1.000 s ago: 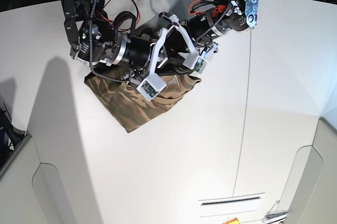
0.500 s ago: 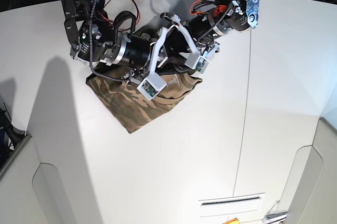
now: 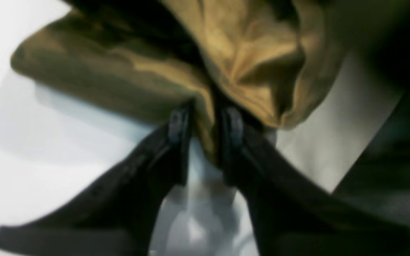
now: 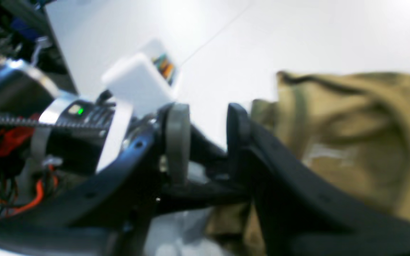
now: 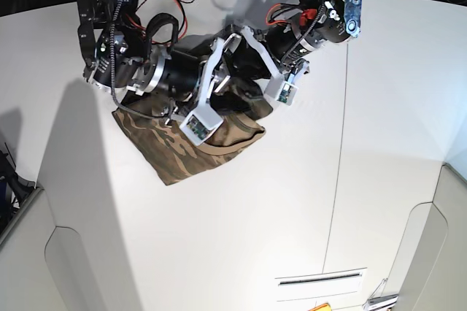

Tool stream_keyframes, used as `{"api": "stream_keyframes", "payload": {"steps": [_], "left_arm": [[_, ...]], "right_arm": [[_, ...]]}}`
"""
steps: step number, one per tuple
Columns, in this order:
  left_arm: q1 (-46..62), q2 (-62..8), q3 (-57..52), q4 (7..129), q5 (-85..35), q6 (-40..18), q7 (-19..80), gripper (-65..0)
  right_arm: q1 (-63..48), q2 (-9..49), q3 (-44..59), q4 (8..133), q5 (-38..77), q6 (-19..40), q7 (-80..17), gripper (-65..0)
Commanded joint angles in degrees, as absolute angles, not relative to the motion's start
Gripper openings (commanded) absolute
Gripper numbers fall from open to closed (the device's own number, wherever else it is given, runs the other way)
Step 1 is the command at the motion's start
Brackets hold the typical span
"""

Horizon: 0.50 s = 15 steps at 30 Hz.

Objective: Fold the T-shirt properly
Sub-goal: 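Lower the bundle with both grippers onto the table and release it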

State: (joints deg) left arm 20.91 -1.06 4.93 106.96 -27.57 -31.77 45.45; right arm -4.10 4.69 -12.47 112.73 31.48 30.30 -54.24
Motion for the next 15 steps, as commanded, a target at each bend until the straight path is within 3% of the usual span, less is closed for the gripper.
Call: {"api": "stream_keyframes", "payload": {"steps": [1, 4, 9, 15], "left_arm": [[20.7, -1.1, 5.2, 108.4, -28.5, -32.4, 44.9, -47.8], [20.9, -1.1, 5.2, 110.0, -28.8, -32.6, 45.3, -47.5], [20.9, -1.1, 5.2, 112.0, -32.9, -33.7, 47.5, -30.7], [21.0, -1.1, 5.0, 114.0, -32.3, -33.7, 49.2, -30.3]], "right_arm": [[-3.3, 4.3, -11.4, 114.0, 32.1, 30.9, -52.7, -47.4], [-3.3, 4.3, -7.6, 114.0, 31.9, 30.9, -52.5, -47.4], [-3.3, 4.4, -0.6, 114.0, 31.9, 30.9, -52.5, -47.4], [-3.2, 7.7, 7.0, 114.0, 32.5, 30.9, -51.0, -47.4]]}}
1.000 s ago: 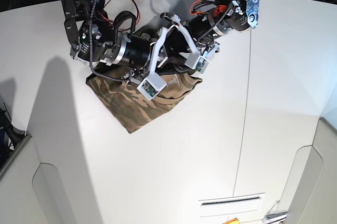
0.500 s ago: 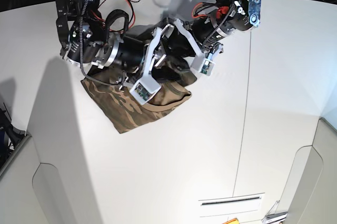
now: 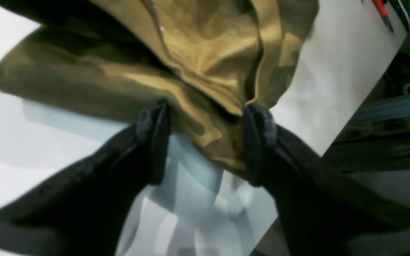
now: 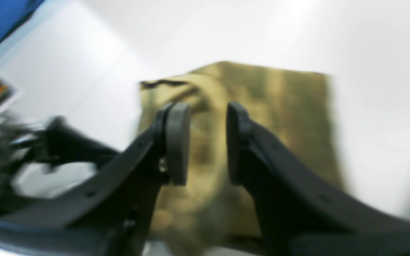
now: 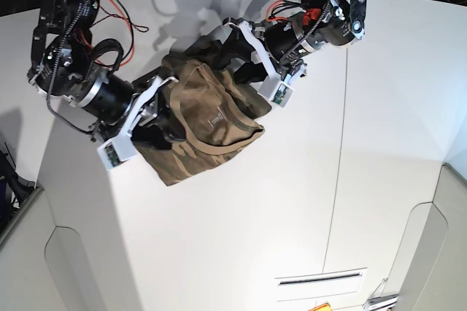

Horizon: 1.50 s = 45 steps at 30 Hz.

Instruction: Fold the T-shirt properly

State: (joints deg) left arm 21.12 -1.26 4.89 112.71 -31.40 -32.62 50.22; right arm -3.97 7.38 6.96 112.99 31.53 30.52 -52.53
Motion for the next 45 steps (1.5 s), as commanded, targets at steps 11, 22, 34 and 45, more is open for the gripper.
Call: {"api": "stream_keyframes", "payload": {"steps": [11, 22, 34, 45], "left_arm": [[23.6, -1.1, -6.3, 117.8, -38.5, -35.7, 50.5, -30.3], [25.2, -1.1, -8.8, 117.8, -43.0, -38.2, 54.7, -30.4], [25.3, -1.1, -8.8, 116.9, -40.4, -38.2, 53.4, -30.4], [24.1, -1.1, -10.2, 119.4, -44.0, -38.7, 54.4, -41.3]], "right_arm": [[-2.5, 12.0, 16.4, 110.6, 26.4, 27.8, -44.1, -47.4], [6.4, 13.0, 16.2, 87.0, 33.5, 32.5, -44.5, -65.0], [1.8, 10.3, 13.0, 86.7, 47.0, 33.9, -54.2, -65.0], [-5.4, 6.3, 13.0, 92.1, 49.9, 34.3, -55.7, -65.0]]}}
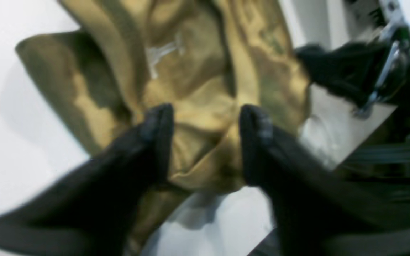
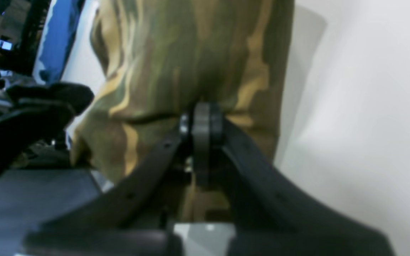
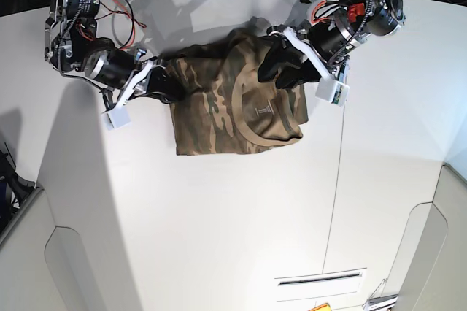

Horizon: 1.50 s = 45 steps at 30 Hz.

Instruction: Fold the T-shirt properly

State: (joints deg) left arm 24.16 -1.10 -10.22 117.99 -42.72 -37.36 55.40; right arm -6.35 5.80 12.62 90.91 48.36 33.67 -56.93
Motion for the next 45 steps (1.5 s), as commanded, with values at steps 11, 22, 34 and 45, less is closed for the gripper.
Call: {"api": "stream_keyframes", "payload": {"steps": [11, 22, 34, 45], "left_arm": [[29.3, -1.1, -10.1, 123.1, -45.6, -40.0, 56.2, -48.9], [29.3, -1.1, -10.1, 116.6, -44.8, -40.0, 54.9, -48.9], [25.0, -1.1, -10.1, 104.9, -43.1, -40.0, 54.0, -48.9], [19.9, -1.3, -10.3, 103.0, -31.3, -36.0, 52.4, -48.9]], "right_arm": [[1.0, 6.3, 16.0, 99.2, 47.4, 34.3, -54.6, -65.0], [7.7, 6.3, 12.1, 94.5, 39.3, 34.3, -49.3, -65.0], [14.2, 6.3, -3.6, 80.0, 29.6, 34.3, -41.7, -65.0], [14.4, 6.8, -5.6, 79.5, 26.5, 34.3, -42.9, -65.0]]}}
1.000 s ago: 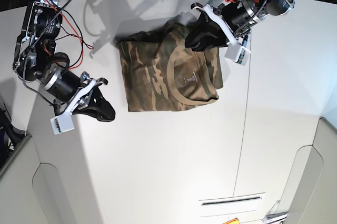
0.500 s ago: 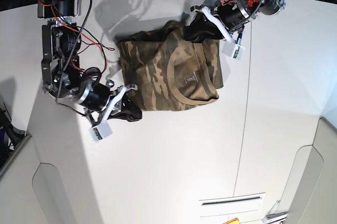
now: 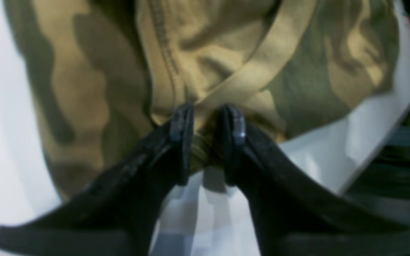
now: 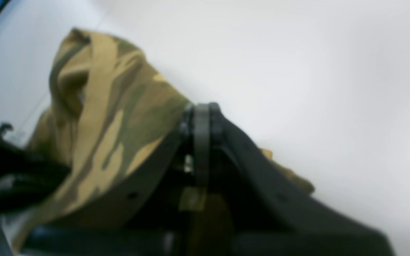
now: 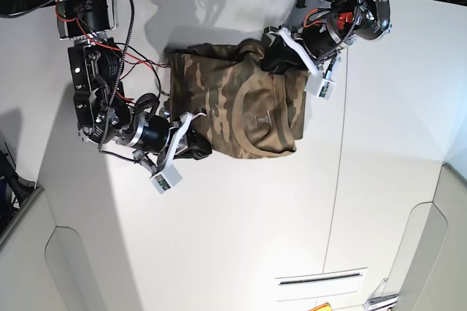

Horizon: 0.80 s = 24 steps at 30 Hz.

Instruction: Fold the T-shirt properly

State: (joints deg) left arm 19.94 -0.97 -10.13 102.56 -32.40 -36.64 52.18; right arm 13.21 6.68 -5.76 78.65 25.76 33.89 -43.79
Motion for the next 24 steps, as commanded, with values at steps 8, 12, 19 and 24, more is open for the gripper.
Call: {"api": "stream_keyframes", "payload": {"steps": [8, 12, 19, 24], "left_arm": [[19.0, -4.8, -10.3, 103.0, -30.5, -35.1, 50.7, -48.9], [18.9, -5.0, -10.3, 103.0, -30.4, -35.0, 50.4, -48.9], [18.9, -5.0, -10.3, 103.0, -30.4, -34.9, 50.4, -48.9], [18.9, -4.9, -10.3, 103.0, -30.4, -34.9, 50.4, -48.9]], "right_arm": [[12.4, 6.8, -4.4, 79.5, 26.5, 33.8, -43.3, -65.0], [11.5, 6.8, -4.4, 79.5, 26.6, 33.8, -43.3, -65.0], [11.0, 6.8, -4.4, 79.5, 26.6, 33.8, -43.3, -65.0], [10.8, 6.8, -4.4, 79.5, 26.6, 33.8, -43.3, -65.0]]}}
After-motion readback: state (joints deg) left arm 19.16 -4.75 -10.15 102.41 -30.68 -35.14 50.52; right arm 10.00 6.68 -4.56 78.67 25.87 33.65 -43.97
